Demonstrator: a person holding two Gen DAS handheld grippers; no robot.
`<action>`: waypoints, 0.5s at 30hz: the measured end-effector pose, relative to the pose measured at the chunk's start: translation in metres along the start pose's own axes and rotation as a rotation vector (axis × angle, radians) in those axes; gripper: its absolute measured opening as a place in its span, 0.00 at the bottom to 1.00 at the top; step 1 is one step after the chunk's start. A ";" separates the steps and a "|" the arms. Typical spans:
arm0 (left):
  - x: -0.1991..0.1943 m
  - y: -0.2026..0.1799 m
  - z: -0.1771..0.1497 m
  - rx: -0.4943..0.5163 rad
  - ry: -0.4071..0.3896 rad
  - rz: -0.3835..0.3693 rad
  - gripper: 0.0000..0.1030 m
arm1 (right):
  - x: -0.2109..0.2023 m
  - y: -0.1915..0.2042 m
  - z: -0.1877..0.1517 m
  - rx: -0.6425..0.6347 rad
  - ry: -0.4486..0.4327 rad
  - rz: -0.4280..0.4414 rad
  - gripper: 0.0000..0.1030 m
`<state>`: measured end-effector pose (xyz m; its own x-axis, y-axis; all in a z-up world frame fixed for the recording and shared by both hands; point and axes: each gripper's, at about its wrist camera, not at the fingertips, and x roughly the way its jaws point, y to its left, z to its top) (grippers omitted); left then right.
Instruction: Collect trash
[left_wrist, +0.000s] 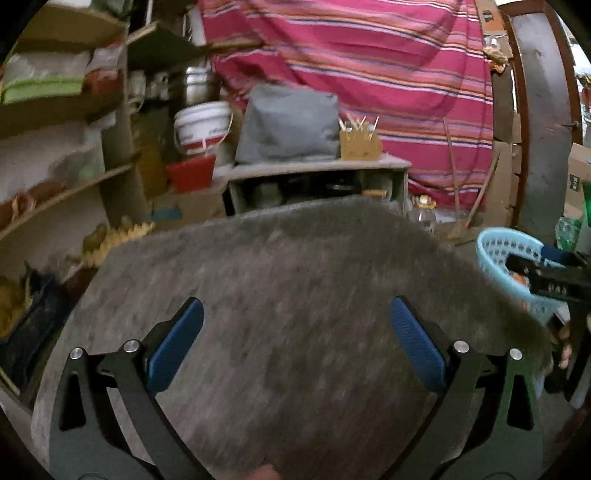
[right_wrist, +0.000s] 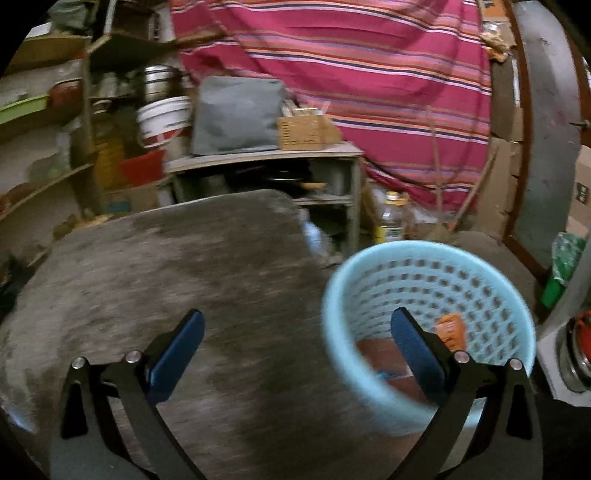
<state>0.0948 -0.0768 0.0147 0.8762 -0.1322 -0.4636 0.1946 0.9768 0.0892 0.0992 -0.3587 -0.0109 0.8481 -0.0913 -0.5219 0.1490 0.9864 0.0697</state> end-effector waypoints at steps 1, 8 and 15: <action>-0.005 0.007 -0.009 -0.009 0.008 0.004 0.95 | -0.004 0.010 -0.004 -0.008 0.003 0.010 0.96; -0.029 0.040 -0.052 -0.048 0.011 0.081 0.95 | -0.046 0.075 -0.041 -0.049 -0.042 0.071 0.96; -0.046 0.058 -0.073 -0.092 -0.027 0.126 0.95 | -0.075 0.093 -0.074 -0.070 -0.084 0.056 0.96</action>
<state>0.0334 -0.0016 -0.0228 0.9029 -0.0105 -0.4297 0.0418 0.9971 0.0635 0.0122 -0.2496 -0.0279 0.8940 -0.0440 -0.4458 0.0669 0.9971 0.0359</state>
